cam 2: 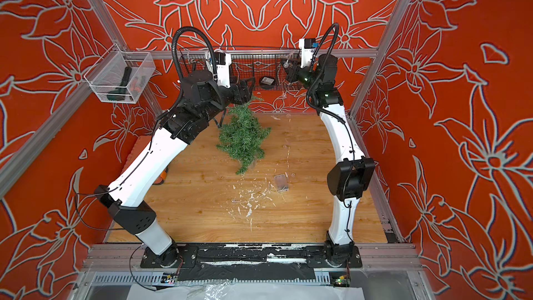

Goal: Remove string lights from the small christmas tree
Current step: Remove the light string from the Christmas tree, then place the light string at the center of the board.

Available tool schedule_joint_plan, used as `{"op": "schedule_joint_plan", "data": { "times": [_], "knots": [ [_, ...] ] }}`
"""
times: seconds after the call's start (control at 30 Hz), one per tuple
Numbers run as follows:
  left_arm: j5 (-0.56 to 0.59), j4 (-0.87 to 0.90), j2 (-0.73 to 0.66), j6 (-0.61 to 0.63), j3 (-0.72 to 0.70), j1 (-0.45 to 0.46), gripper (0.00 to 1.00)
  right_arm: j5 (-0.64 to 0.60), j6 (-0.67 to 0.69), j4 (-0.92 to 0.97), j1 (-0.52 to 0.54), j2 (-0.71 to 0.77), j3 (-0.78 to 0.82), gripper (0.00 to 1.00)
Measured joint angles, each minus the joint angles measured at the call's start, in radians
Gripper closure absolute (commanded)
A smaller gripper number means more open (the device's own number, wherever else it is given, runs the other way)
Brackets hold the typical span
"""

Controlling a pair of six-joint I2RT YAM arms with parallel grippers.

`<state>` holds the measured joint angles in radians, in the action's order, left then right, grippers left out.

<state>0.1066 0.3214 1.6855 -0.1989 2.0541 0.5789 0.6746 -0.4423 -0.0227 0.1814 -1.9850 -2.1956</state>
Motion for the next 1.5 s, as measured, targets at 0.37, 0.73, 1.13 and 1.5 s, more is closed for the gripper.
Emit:
{"op": "schedule_joint_plan", "data": {
  "times": [0.37, 0.73, 1.13, 1.5],
  "knots": [
    [0.005, -0.039, -0.172, -0.039, -0.335, -0.015, 0.21, -0.065, 0.009, -0.009, 0.000, 0.280, 0.448, 1.00],
    [0.099, -0.134, -0.516, -0.119, -0.672, -0.025, 0.19, -0.199, 0.010, -0.017, 0.090, 0.641, 0.979, 1.00],
    [0.099, -0.145, -0.666, -0.252, -0.948, -0.186, 0.16, -0.397, -0.097, 0.116, 0.140, 0.638, 1.313, 1.00],
    [0.248, -0.148, -0.726, -0.360, -1.080, -0.238, 0.02, -0.556, -0.214, 0.347, 0.156, 0.663, 1.349, 0.01]
  ]
}}
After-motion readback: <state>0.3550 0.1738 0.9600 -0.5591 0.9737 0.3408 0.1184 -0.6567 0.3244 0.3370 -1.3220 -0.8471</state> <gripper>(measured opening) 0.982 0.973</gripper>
